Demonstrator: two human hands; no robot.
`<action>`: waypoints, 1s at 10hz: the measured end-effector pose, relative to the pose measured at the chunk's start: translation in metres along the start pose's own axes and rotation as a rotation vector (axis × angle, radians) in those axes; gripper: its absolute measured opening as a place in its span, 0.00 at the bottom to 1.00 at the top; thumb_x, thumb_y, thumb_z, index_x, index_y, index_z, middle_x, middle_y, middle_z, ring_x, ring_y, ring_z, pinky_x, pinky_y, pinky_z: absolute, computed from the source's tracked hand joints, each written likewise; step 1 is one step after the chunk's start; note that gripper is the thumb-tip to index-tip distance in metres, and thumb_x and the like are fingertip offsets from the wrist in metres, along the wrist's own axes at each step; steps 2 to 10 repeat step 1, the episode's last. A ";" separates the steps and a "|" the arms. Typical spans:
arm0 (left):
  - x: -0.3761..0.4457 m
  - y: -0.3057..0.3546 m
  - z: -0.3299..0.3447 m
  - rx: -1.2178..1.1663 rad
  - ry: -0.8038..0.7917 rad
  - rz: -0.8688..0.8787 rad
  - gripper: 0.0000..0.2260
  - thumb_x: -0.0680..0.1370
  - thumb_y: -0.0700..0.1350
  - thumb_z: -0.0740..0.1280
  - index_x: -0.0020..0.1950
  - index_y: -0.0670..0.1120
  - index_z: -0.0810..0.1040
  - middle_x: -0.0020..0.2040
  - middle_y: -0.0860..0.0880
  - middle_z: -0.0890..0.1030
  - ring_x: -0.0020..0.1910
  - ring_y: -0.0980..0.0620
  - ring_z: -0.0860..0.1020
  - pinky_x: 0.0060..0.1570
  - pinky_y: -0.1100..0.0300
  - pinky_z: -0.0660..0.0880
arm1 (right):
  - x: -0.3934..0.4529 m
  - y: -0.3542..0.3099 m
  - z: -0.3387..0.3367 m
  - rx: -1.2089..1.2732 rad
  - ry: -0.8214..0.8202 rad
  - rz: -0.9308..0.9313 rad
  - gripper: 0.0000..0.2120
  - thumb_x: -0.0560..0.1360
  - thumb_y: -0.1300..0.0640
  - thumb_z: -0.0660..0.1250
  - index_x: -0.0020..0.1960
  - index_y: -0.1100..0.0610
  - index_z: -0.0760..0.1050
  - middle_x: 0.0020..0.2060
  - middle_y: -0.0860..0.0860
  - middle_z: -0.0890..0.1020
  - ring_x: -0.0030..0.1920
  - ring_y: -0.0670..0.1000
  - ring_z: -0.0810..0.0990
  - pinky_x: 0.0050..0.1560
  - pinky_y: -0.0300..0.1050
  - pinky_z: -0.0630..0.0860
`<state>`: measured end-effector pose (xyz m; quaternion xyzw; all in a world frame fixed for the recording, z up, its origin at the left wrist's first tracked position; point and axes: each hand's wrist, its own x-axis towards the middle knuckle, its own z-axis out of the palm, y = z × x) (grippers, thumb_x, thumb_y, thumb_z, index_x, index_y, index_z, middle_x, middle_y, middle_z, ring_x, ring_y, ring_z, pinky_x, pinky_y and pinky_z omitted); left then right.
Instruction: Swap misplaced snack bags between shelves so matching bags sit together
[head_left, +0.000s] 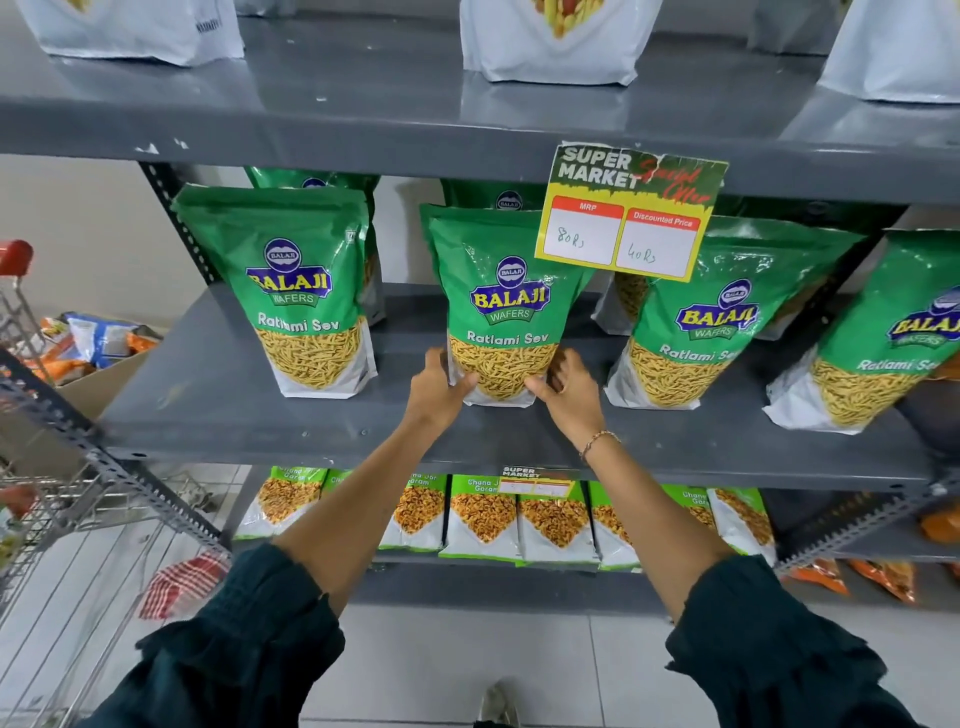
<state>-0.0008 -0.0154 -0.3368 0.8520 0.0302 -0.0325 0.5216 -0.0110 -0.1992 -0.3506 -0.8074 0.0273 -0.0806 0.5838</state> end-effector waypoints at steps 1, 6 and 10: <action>-0.014 0.002 -0.002 0.053 0.046 0.044 0.34 0.77 0.51 0.64 0.75 0.39 0.50 0.75 0.39 0.61 0.74 0.40 0.60 0.69 0.48 0.62 | -0.015 -0.008 0.002 -0.091 0.207 -0.076 0.24 0.72 0.57 0.68 0.66 0.59 0.66 0.60 0.56 0.77 0.58 0.50 0.76 0.60 0.47 0.74; -0.014 0.002 -0.002 0.053 0.046 0.044 0.34 0.77 0.51 0.64 0.75 0.39 0.50 0.75 0.39 0.61 0.74 0.40 0.60 0.69 0.48 0.62 | -0.015 -0.008 0.002 -0.091 0.207 -0.076 0.24 0.72 0.57 0.68 0.66 0.59 0.66 0.60 0.56 0.77 0.58 0.50 0.76 0.60 0.47 0.74; -0.014 0.002 -0.002 0.053 0.046 0.044 0.34 0.77 0.51 0.64 0.75 0.39 0.50 0.75 0.39 0.61 0.74 0.40 0.60 0.69 0.48 0.62 | -0.015 -0.008 0.002 -0.091 0.207 -0.076 0.24 0.72 0.57 0.68 0.66 0.59 0.66 0.60 0.56 0.77 0.58 0.50 0.76 0.60 0.47 0.74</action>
